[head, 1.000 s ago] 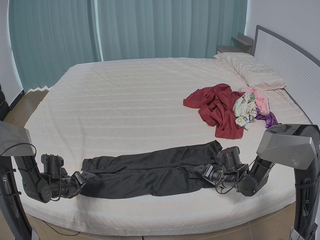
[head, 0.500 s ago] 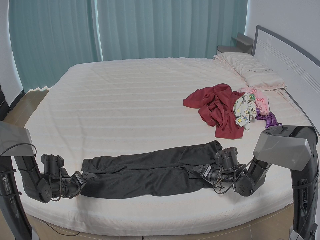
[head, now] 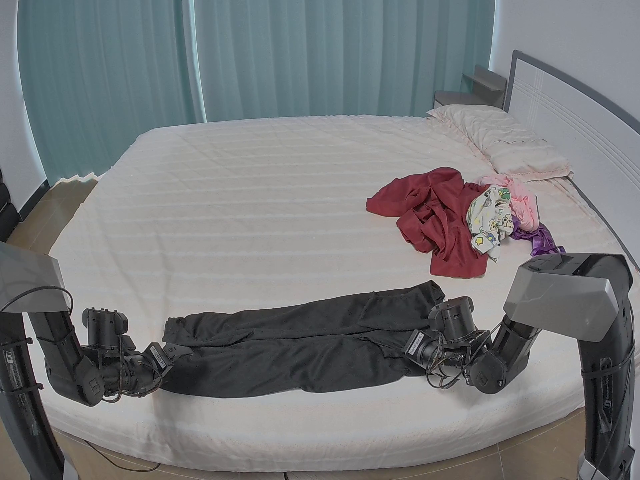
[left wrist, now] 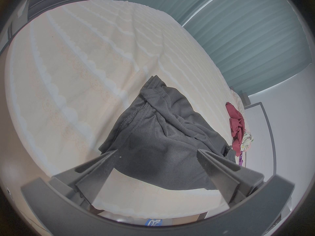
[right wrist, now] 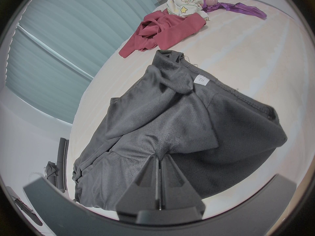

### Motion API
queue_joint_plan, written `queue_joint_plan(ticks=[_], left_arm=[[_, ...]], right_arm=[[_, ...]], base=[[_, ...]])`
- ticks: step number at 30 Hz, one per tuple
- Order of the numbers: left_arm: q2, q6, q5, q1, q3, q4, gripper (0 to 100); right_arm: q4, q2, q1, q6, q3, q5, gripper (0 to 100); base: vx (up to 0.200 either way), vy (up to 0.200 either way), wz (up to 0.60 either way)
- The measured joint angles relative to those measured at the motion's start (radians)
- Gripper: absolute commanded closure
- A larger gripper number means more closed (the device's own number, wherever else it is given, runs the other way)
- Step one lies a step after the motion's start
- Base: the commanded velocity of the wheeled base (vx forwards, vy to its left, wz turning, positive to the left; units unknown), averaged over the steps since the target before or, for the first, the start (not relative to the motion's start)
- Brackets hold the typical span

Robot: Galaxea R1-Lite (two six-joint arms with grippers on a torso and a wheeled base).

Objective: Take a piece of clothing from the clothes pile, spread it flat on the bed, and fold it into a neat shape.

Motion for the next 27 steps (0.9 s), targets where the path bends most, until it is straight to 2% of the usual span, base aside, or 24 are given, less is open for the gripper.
queue_joint_plan(ticks=[10,20,27], left_arm=[[0.000,0.000,0.000,0.000,0.000,0.000,0],[0.000,0.000,0.000,0.000,0.000,0.000,0],[0.000,0.000,0.000,0.000,0.000,0.000,0]], right_arm=[[0.011,-0.041,0.010,-0.002,0.033,-0.013,100],[0.135,-0.124,0.039,-0.013,0.060,-0.012,100],[0.147,-0.166,0.044,-0.015,0.065,-0.010,100]], base=[[0.000,0.000,0.00],[0.000,0.000,0.00],[0.000,0.000,0.00]])
